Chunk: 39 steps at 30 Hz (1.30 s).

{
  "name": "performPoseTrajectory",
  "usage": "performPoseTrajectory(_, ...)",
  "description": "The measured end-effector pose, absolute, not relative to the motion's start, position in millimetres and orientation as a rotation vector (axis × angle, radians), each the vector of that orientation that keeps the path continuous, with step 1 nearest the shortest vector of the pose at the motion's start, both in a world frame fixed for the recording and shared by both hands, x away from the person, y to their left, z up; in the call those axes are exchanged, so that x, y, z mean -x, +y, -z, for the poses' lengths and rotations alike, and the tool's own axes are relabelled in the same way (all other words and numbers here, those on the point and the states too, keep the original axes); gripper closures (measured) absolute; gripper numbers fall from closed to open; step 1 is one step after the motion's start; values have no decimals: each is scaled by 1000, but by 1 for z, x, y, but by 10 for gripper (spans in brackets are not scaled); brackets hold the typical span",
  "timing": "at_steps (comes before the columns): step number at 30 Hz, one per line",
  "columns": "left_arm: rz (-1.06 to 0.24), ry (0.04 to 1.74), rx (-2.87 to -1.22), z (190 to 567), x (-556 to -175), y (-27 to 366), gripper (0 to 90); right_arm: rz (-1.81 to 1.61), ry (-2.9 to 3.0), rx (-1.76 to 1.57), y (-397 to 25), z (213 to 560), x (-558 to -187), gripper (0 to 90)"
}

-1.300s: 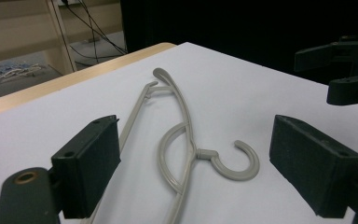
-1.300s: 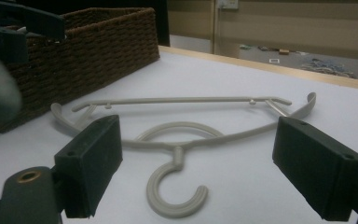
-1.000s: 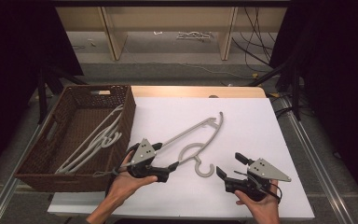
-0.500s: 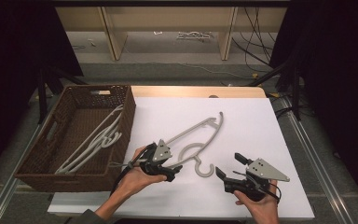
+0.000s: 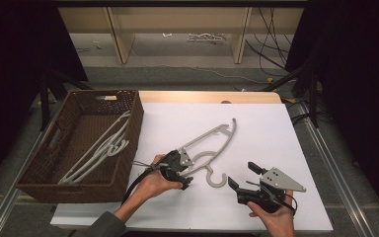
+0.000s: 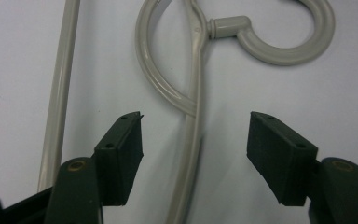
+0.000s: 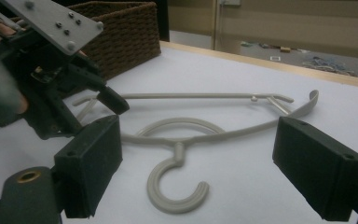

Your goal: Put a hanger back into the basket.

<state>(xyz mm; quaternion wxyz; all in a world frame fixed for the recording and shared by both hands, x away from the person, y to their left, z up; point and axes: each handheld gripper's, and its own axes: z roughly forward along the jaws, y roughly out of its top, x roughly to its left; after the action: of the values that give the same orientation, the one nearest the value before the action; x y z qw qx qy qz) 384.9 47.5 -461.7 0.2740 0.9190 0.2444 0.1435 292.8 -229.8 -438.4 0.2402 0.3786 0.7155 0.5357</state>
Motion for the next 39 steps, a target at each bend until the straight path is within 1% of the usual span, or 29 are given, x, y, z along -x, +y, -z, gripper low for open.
performPoseTrajectory(3, -386, 658, -2501, 461, -390, 45, 409, -1459, 1969, -1033, -230, 438, -293, 166)
performPoseTrajectory(5, -348, 648, -2539, 461, -393, 42, 454, -1472, 1961, -1034, -229, 439, -293, 166)
performPoseTrajectory(10, -306, 649, -2582, 462, -399, 38, 492, -1472, 1959, -1038, -230, 439, -293, 166)
performPoseTrajectory(13, -289, 647, -2603, 463, -401, 37, 543, -1470, 1962, -1036, -229, 439, -293, 167)
performPoseTrajectory(15, -243, 644, -2615, 463, -404, 36, 608, -1465, 1967, -1036, -229, 439, -293, 167)
performPoseTrajectory(17, -247, 644, -2634, 465, -405, 35, 625, -1469, 1956, -1038, -229, 439, -294, 167)
performPoseTrajectory(20, -194, 654, -2647, 465, -408, 35, 676, -1471, 1961, -1036, -229, 439, -294, 170)
performPoseTrajectory(24, -140, 701, -2651, 465, -412, 35, 689, -1473, 1946, -1037, -229, 439, -294, 172)
performPoseTrajectory(28, -137, 687, -2689, 463, -414, 30, 697, -1462, 1959, -1042, -229, 439, -293, 172)
performPoseTrajectory(31, -97, 700, -2711, 462, -419, 28, 699, -1442, 1968, -1038, -230, 438, -293, 174)
performPoseTrajectory(35, -105, 682, -2727, 462, -419, 27, 709, -1447, 1961, -1031, -230, 438, -293, 174)
performPoseTrajectory(39, -82, 682, -2736, 461, -422, 28, 733, -1471, 1953, -1032, -229, 439, -294, 174)
